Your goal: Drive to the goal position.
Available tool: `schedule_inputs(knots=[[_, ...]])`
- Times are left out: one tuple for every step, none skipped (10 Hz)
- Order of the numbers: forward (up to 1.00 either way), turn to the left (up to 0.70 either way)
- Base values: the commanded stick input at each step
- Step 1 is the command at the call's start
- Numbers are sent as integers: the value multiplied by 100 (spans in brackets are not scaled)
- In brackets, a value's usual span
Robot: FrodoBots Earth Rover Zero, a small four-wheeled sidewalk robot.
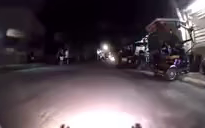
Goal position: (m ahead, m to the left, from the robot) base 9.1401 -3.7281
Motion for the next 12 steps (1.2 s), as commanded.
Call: schedule_inputs(knots=[[85, 0], [85, 0], [85, 0], [85, -4], [85, -30], [85, -21], [85, -7], [85, 0], [85, 0], [85, 0], [85, 0], [85, 0]])
